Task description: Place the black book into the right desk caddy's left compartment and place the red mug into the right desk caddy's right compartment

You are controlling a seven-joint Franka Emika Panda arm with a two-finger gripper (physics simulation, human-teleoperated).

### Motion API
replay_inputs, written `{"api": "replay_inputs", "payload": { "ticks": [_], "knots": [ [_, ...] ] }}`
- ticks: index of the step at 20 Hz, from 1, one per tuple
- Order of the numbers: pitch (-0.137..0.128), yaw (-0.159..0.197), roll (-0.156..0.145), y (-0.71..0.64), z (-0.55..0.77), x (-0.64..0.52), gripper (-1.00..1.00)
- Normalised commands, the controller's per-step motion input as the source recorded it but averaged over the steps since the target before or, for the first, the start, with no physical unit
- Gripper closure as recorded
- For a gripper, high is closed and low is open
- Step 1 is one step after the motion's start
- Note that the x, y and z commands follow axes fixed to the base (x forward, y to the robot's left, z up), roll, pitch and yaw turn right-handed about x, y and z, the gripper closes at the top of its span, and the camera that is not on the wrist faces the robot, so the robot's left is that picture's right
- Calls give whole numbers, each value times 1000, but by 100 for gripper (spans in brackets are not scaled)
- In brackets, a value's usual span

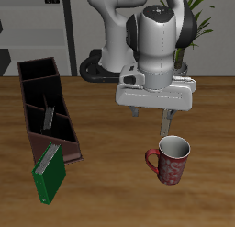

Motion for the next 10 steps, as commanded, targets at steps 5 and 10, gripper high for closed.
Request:
{"api": "replay_inputs", "payload": {
  "ticks": [5, 10],
  "knots": [
    [-25, -17, -49, 106, -40, -22, -100],
    [-22, 0, -1, 212, -23, -58, -100]
  ]
}}
